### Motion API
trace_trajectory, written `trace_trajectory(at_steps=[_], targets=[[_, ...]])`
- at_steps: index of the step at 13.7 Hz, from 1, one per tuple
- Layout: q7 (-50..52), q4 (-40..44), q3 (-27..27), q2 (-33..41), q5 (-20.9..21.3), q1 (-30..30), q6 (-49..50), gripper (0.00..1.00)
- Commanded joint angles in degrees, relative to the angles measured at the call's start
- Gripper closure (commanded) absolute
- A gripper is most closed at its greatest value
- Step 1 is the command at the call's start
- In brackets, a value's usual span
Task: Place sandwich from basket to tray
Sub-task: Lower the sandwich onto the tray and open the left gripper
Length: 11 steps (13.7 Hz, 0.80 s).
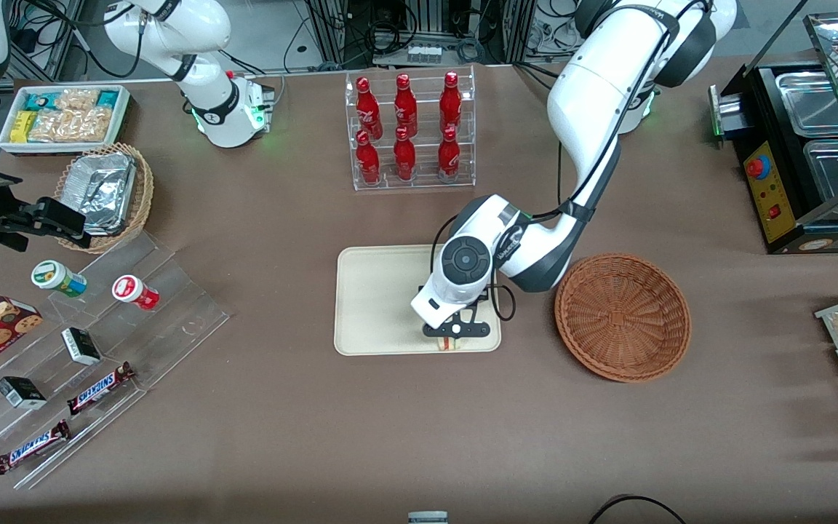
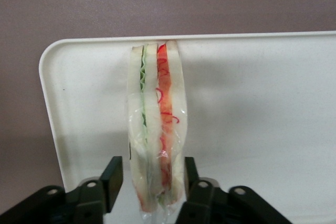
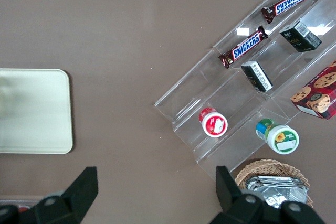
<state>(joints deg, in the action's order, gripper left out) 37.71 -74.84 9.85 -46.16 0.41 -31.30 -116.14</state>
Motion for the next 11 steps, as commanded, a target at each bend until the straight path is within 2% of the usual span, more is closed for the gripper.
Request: trace_trajectory(at_steps=[1, 11], targets=[[1.48, 1.28, -0.80, -0.59, 0.83, -1.04, -0.05, 0.00], [4.65, 3.30, -2.55, 3.79, 0.83, 0.71, 0.83, 0.00]])
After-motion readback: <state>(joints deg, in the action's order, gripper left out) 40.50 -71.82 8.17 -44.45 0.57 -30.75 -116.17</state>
